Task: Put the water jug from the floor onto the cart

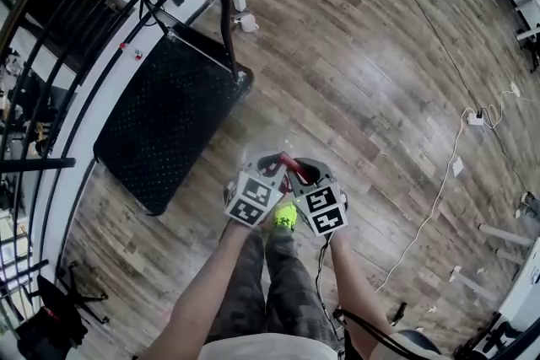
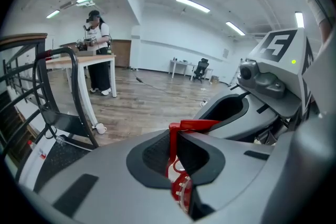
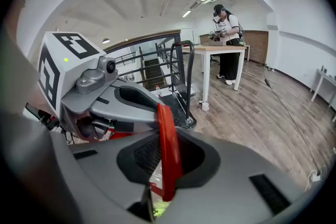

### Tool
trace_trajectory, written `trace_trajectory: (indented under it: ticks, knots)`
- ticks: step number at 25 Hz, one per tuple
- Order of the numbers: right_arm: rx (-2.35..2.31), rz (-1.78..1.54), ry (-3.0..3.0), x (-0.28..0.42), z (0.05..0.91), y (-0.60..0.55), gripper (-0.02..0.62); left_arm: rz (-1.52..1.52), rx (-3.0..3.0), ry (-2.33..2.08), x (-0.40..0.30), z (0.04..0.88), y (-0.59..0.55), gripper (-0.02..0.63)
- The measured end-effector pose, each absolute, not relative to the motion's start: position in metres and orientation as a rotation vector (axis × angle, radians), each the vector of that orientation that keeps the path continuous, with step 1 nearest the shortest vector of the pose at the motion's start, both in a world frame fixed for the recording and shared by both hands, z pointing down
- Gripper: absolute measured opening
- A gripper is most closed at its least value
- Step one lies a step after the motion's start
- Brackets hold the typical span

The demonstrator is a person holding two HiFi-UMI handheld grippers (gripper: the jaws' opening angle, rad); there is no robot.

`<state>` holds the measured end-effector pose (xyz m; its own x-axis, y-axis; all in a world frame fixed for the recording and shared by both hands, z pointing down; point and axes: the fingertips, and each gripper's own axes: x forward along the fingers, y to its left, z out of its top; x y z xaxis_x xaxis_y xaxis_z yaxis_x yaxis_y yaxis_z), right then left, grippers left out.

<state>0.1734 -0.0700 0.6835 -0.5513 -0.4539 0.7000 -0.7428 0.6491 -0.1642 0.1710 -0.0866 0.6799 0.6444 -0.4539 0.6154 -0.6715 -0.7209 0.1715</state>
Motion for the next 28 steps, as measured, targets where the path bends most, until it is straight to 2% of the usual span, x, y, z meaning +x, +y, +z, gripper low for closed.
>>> trace_trajectory:
  ticks: [16,28]
  knots:
    - [0.907,0.562,-2.331,0.136,0.525,-0.034,0.051,0.761,2.516,-0.946,0.133,0.522,-0.050,0.023]
    - [0.911,0.530,-2.337,0.135,0.471,-0.021,0.051,0.742,2.551,-0.949,0.132,0.468,-0.038,0.023]
